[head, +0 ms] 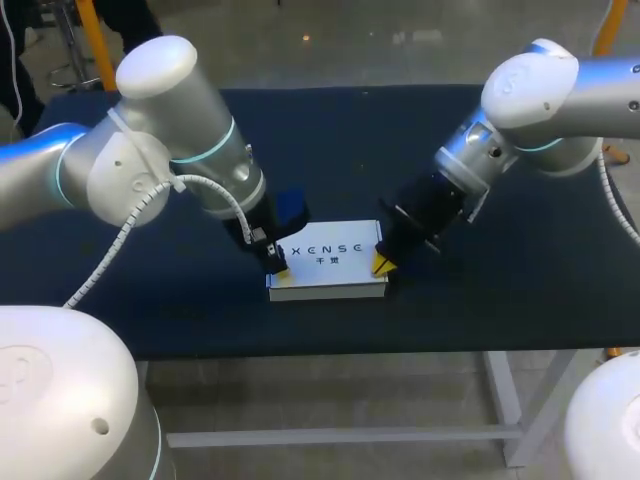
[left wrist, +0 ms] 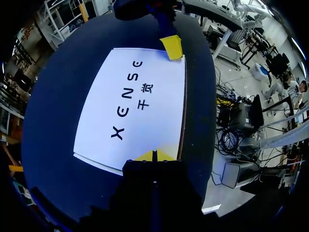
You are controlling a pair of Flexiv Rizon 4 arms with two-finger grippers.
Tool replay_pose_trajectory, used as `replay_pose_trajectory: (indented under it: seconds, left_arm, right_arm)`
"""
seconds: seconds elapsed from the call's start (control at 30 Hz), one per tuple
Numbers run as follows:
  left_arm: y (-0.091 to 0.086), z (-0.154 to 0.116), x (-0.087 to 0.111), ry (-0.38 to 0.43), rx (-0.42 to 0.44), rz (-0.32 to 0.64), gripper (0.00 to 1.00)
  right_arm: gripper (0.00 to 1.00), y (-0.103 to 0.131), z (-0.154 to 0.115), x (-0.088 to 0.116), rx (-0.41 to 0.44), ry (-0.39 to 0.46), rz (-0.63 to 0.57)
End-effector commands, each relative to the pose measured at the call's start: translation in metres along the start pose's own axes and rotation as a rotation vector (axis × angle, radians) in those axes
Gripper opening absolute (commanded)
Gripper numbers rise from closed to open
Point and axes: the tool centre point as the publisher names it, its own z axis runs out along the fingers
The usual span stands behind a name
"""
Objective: Assemble the packaging by folding the flat box into shape, placing the metal phone stand inside, and closing the box properly
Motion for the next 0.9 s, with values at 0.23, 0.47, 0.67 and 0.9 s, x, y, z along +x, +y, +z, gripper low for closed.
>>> replay_pose_trajectory:
  seconds: [0.23, 0.47, 0.67, 0.9]
  left_arm:
    - [-0.006, -0.012, 0.006, -0.037, 0.004, 0.016, 0.0]
    - [-0.012, -0.021, 0.009, -0.062, 0.005, 0.04, 0.0]
    - [-0.008, -0.006, 0.004, -0.034, -0.005, 0.035, 0.0]
    - [-0.002, 0.002, 0.002, -0.011, -0.003, 0.022, 0.0]
  right_arm:
    - [0.0, -0.007, -0.011, 0.007, -0.029, 0.014, -0.044]
    - [0.0, -0.014, -0.016, 0.014, -0.06, 0.012, -0.075]
    - [0.0, -0.004, -0.008, 0.006, -0.037, 0.012, -0.052]
    - [0.0, 0.004, -0.002, 0.0, -0.015, 0.018, -0.034]
